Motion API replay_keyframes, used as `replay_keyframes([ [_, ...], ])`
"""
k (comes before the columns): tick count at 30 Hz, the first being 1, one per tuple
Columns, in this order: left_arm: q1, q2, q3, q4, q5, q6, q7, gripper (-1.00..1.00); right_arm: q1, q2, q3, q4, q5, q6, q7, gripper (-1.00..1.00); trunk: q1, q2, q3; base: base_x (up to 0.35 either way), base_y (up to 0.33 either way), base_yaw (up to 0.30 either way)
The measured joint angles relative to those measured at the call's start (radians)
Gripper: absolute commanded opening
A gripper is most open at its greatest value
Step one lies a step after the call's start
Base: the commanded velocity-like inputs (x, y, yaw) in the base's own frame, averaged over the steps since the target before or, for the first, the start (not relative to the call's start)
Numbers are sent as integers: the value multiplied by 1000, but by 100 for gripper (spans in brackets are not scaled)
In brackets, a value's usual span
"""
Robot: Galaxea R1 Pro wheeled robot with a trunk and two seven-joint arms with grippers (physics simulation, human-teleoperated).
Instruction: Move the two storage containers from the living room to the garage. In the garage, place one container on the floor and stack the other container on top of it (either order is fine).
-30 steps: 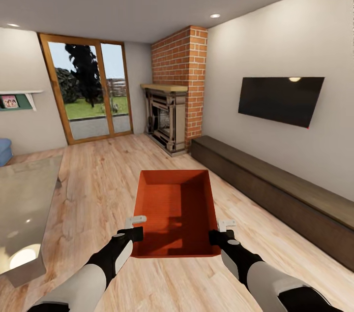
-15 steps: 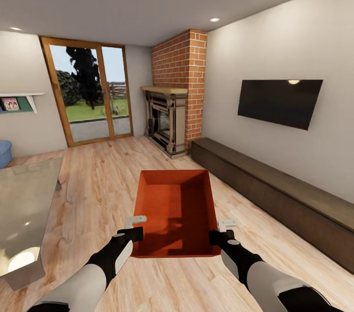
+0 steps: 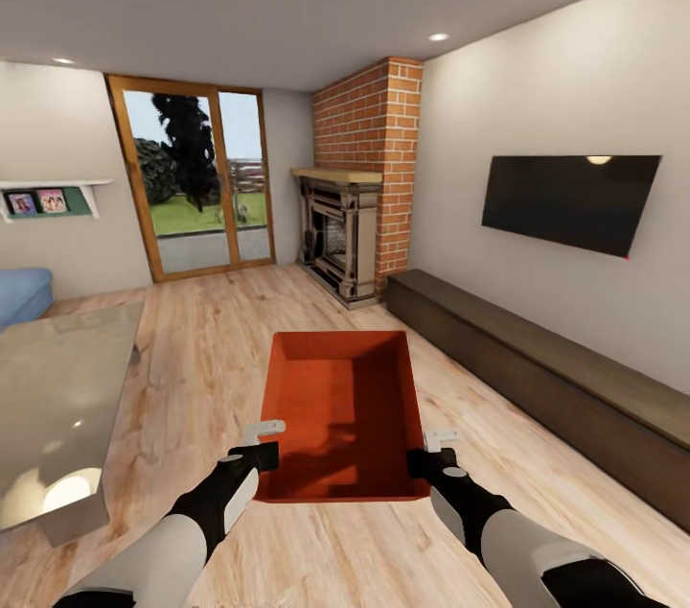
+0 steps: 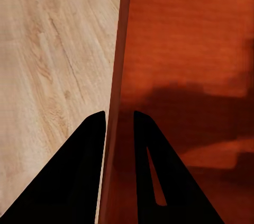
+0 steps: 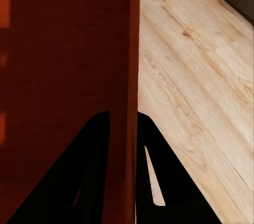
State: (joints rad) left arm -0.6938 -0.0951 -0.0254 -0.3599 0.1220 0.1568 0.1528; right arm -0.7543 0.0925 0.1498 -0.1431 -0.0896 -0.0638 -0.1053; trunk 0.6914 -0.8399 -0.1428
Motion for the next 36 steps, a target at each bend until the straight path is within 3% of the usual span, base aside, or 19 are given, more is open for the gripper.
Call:
replay_keyframes([
  [36, 0, 2, -1, 5, 0, 4, -3, -100, 0, 3, 3, 9, -4, 0, -5, -100, 0, 0, 0, 0, 0, 297],
])
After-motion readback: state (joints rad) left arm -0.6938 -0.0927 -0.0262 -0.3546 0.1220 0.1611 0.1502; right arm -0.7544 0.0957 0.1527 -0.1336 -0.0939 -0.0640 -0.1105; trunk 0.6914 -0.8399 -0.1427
